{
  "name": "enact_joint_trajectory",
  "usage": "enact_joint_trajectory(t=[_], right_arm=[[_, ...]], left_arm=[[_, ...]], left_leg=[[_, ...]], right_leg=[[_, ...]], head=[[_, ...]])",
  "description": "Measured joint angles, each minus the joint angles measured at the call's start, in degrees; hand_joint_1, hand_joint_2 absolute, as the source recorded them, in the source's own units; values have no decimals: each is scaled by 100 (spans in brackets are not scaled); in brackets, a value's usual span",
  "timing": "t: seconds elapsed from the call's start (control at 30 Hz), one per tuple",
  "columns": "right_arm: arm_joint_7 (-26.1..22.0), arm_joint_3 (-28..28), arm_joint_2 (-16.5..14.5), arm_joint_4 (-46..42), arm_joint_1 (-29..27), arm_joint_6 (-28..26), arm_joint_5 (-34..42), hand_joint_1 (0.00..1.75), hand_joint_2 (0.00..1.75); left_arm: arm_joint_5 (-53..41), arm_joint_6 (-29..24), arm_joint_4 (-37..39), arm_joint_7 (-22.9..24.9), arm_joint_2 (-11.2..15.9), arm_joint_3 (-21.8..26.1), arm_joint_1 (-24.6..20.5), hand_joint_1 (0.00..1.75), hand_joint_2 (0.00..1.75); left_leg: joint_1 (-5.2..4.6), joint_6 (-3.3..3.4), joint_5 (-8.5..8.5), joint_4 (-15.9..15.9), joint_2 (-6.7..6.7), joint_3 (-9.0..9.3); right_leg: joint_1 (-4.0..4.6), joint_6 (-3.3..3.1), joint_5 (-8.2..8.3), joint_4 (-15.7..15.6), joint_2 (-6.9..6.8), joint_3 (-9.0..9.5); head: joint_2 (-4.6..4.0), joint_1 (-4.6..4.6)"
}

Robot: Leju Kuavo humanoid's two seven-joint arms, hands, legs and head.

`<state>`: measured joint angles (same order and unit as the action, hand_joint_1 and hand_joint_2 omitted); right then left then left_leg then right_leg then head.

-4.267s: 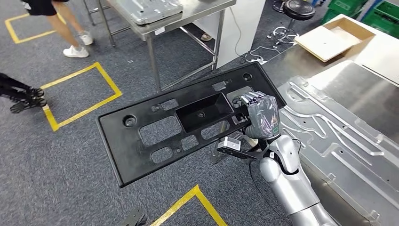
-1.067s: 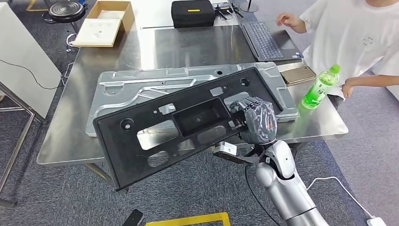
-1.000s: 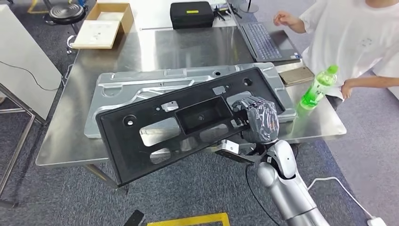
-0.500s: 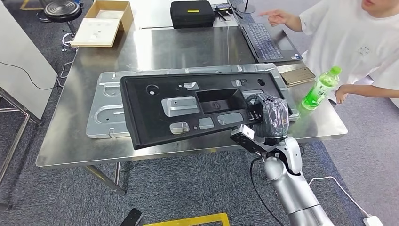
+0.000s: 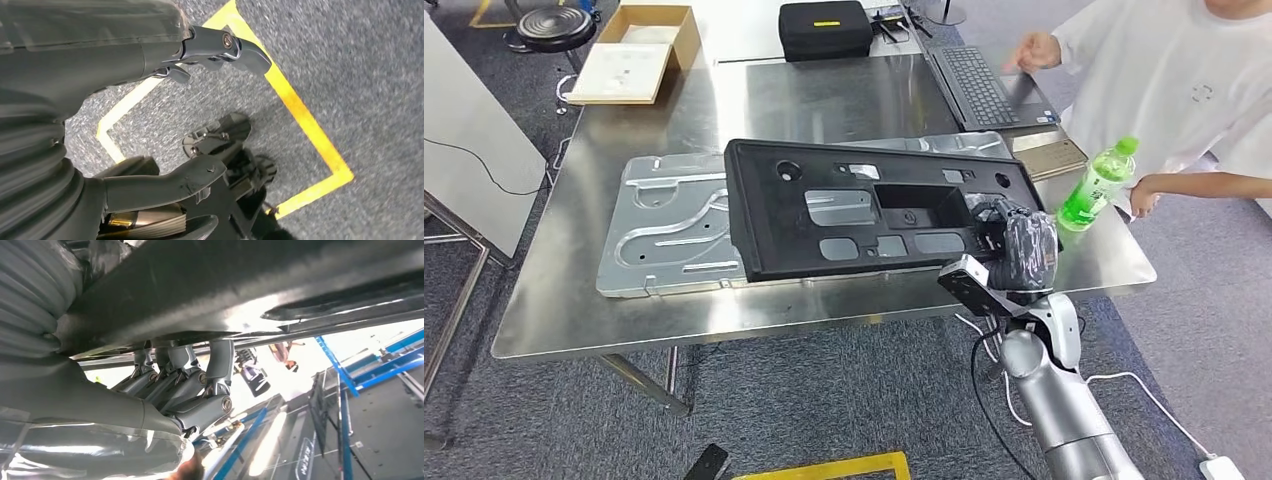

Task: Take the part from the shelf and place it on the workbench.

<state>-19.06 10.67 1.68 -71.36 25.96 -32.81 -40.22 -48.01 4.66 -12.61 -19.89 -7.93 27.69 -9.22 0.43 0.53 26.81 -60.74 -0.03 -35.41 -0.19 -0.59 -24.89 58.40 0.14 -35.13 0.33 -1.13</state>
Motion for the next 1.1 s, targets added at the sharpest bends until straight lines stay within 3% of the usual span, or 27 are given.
enact_joint_trajectory(t=[0.1,0.13,0.17,0.2,0.27,0.33,0.43,0.5,0.53,0.6,0.67,0.7,0.73,0.77,0.83,0.9,1.0,1.03,1.1], right_arm=[[-4,-3,-1,27,5,0,1,175,175],[-4,-3,-2,45,0,0,1,175,175],[-4,-3,-2,65,-4,0,0,175,175],[-4,-3,-2,81,-7,0,-1,175,175],[-4,-3,-2,100,-9,0,-1,175,175],[-4,-3,-2,105,-6,0,0,175,175],[-4,-3,-2,116,-9,0,-2,175,175],[-4,-14,-1,121,-4,0,-2,175,175],[-4,-22,-1,121,0,0,-2,175,175],[-4,-38,0,131,-5,0,-1,175,175],[-4,-46,1,155,-28,0,1,175,175],[-4,-50,1,167,-36,0,1,175,175],[-4,-51,1,175,-39,0,1,175,175],[-4,-52,1,178,-37,0,1,175,175],[-4,-52,1,181,-27,0,0,175,175],[-4,-52,1,184,-28,0,-1,175,175],[-4,-60,2,184,-24,0,-2,175,175],[-4,-62,2,184,-17,0,-2,175,175],[-4,-63,1,185,-11,0,-2,175,175]], left_arm=[[-1,0,0,1,1,0,6,0,175],[-2,1,0,1,1,0,14,0,175],[-3,1,0,2,1,0,22,0,175],[-3,2,0,2,1,0,27,0,175],[-4,2,0,2,2,0,24,0,175],[-4,2,0,2,5,0,17,0,175],[-5,2,0,2,10,0,21,0,175],[-4,2,0,1,14,1,18,0,175],[-4,2,0,1,13,2,12,0,175],[-3,3,0,0,13,2,5,0,175],[-4,5,0,2,13,2,12,0,175],[-4,6,0,3,13,2,16,0,175],[-5,7,0,3,13,2,17,0,175],[-5,7,0,3,13,2,16,0,175],[-5,7,0,2,14,2,9,0,175],[-5,7,0,2,15,2,5,0,175],[-5,7,0,2,15,2,5,0,175],[-5,7,0,2,15,2,4,0,175],[-5,7,0,2,15,2,4,0,175]], left_leg=[[7,-38,502,-1008,-4,-458],[9,-49,604,-1326,-3,-615],[11,-57,601,-1462,-3,-689],[12,-58,490,-1375,-2,-655],[12,-32,115,-650,-5,-314],[-5,10,-92,-29,-11,-13],[-22,78,-122,112,-13,46],[-3,144,-169,187,-6,75],[10,170,-190,221,-3,90],[15,187,-201,237,0,93],[16,185,-199,235,0,91],[18,181,-196,232,0,92],[21,172,-190,229,-1,97],[23,155,-180,223,-2,103],[10,93,-165,207,-5,99],[-1,25,-164,205,-9,91],[31,-67,-82,117,-8,61],[39,-82,42,-76,-8,-21],[40,-81,406,-784,-8,-346]], right_leg=[[9,-77,1,-17,-10,26],[16,-87,-8,-3,-10,24],[20,-93,-17,13,-7,22],[22,-92,-28,32,-2,21],[20,-73,-59,78,12,19],[36,-33,-88,133,23,-2],[38,43,-83,132,29,-20],[27,97,-165,227,26,-57],[20,123,-288,414,23,-139],[-22,168,-639,1090,18,-455],[-65,208,-794,1627,15,-725],[-87,223,-710,1606,13,-724],[-108,233,-532,1358,7,-608],[-128,241,-327,953,-3,-415],[-118,230,-97,288,-14,-90],[-76,183,-96,121,-4,-16],[-71,53,-69,87,2,-4],[-72,8,-60,72,0,6],[-48,-53,-62,66,-2,13]], head=[[0,8],[0,7],[0,7],[0,7],[0,7],[0,7],[0,5],[0,4],[0,3],[0,1],[0,1],[0,0],[0,1],[0,1],[0,3],[0,4],[0,4],[0,4],[0,6]])
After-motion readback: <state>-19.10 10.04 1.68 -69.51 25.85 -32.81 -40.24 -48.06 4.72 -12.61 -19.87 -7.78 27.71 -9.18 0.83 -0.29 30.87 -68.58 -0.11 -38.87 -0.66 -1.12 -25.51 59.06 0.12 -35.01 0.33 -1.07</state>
